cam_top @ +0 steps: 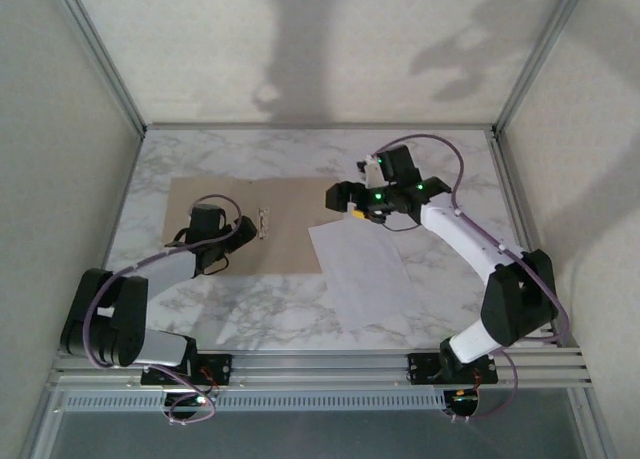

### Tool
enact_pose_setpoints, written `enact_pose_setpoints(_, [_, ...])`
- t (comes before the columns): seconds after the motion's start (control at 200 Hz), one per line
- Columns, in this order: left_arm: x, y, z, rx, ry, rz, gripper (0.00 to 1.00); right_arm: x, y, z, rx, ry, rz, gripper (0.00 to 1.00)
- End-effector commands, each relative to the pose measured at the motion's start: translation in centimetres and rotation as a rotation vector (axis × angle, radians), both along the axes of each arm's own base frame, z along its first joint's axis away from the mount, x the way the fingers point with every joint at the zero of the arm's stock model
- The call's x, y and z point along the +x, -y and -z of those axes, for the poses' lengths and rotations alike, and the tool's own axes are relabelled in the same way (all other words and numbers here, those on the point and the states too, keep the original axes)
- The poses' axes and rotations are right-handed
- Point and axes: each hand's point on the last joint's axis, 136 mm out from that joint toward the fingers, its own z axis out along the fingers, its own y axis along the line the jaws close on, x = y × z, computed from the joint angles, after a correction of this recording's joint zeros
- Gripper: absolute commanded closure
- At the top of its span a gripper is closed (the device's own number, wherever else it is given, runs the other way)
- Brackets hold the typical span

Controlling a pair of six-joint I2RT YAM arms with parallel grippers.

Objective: Put the files into the folder

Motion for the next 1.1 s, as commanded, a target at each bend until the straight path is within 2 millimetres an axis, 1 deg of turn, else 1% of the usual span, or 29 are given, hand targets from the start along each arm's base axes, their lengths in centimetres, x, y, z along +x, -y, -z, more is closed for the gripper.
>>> enact_pose_setpoints(0.0, [1.5, 1.5, -0.4, -0.008, 0.047, 0.032, 0.00, -1.2, 2.8, 1.3, -0.065, -0.014, 0.037, 0.01])
enact_pose_setpoints(0.075, [1.7, 2.4, 0.1, -0.014, 0.045, 0.056, 0.00, -1.7, 4.3, 2.1, -0.099, -0.028, 0.068, 0.01])
enact_pose_setpoints(0.145, [1.9, 3.3, 0.1, -0.019, 0.062, 0.085, 0.01, -2.1, 5.6, 2.6, -0.114, -0.043, 0.093, 0.01])
enact_pose_setpoints(0.325, [2.5, 5.5, 0.6, -0.009, 0.067, 0.155, 0.00, -2.5, 9.2, 4.0, -0.147, -0.070, 0.184, 0.01])
enact_pose_setpoints(0.431, [2.7, 7.4, 0.1, -0.015, 0.087, 0.205, 0.00, -2.6, 10.7, 4.6, -0.155, -0.081, 0.227, 0.01])
enact_pose_setpoints(0.536, [3.2, 9.3, -0.3, -0.014, 0.095, 0.245, 0.01, -2.7, 11.9, 5.6, -0.168, -0.111, 0.269, 0.01])
enact_pose_setpoints(0.616, [3.4, 10.3, -0.7, -0.019, 0.104, 0.262, 0.00, -2.8, 12.5, 6.3, -0.173, -0.132, 0.284, 0.01])
enact_pose_setpoints(0.691, [3.6, 10.9, -1.0, -0.028, 0.109, 0.269, 0.01, -2.8, 12.8, 6.8, -0.177, -0.143, 0.295, 0.01])
enact_pose_setpoints(0.796, [3.9, 11.3, -1.4, -0.025, 0.120, 0.276, 0.00, -2.9, 13.2, 7.3, -0.181, -0.150, 0.305, 0.01])
enact_pose_setpoints(0.926, [4.9, 11.3, -1.6, 0.016, 0.112, 0.281, 0.00, -3.0, 13.5, 8.2, -0.180, -0.175, 0.309, 0.01])
enact_pose_setpoints(1.016, [5.3, 11.9, -2.9, 0.007, 0.133, 0.290, 0.01, -3.2, 13.4, 8.8, -0.182, -0.193, 0.303, 0.01])
enact_pose_setpoints(1.096, [5.2, 12.8, -4.3, 0.017, 0.139, 0.301, 0.00, -3.3, 13.5, 9.3, -0.180, -0.204, 0.304, 0.01])
